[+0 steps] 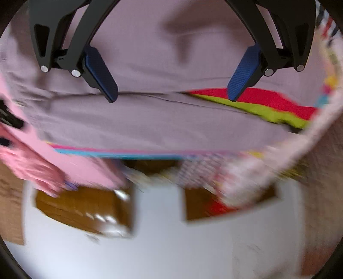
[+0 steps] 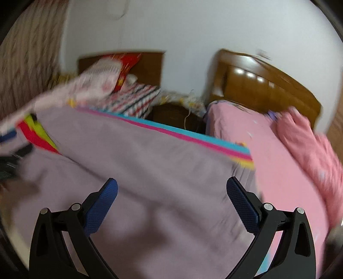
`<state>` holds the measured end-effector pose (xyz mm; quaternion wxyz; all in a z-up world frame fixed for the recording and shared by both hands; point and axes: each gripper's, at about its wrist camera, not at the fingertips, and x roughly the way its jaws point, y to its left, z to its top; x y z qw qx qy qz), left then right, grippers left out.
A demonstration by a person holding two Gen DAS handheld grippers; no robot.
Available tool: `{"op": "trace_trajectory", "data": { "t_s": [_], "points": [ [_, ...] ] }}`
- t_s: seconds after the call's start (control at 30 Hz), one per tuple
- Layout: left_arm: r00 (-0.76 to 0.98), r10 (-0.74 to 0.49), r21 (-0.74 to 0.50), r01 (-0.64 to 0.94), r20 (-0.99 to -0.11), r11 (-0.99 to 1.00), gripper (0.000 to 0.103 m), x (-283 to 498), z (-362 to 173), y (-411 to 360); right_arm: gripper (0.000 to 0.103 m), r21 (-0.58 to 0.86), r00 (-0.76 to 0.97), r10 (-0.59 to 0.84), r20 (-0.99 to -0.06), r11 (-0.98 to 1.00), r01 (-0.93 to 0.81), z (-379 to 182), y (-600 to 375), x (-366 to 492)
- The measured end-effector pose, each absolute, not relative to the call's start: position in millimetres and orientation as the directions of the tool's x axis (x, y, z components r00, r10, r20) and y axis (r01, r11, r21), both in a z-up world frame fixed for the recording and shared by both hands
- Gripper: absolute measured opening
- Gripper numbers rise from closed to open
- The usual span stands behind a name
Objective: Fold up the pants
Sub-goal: 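Grasp the ribbed cuffs of the lilac sweatpants with the right gripper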
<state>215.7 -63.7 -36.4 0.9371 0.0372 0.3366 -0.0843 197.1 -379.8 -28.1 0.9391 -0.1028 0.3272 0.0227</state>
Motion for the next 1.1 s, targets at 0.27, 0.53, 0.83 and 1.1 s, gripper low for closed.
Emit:
{"op": "trace_trajectory", "data": {
  "t_s": [0.27,0.53,0.83,1.1],
  "points": [
    [0.746,-0.233,-0.252,0.090,-0.624,0.964,0.101,282,-45,-51,0.093,-0.010,0.560,0.194,-0.805,0.940,-0.340,-86,-493,389],
    [0.637,-0.284,-0.234,0.164,-0.717,0.958,0.101,306,-74,-53,0.071,0.151,0.338,0.343,-0.876,0.862,-0.484,-125,-505,434],
    [0.598,-0.332,-0.301,0.154,-0.730,0.941,0.101,291,-84,-48,0.014,-0.110,0.528,0.207,-0.823,0.855,-0.507,-81,-458,377],
    [0.645,-0.348,-0.339,0.144,-0.680,0.930,0.101,241,-66,-20,0.013,-0.313,0.824,0.216,-0.524,0.851,-0.422,1,-378,146]
  ]
}}
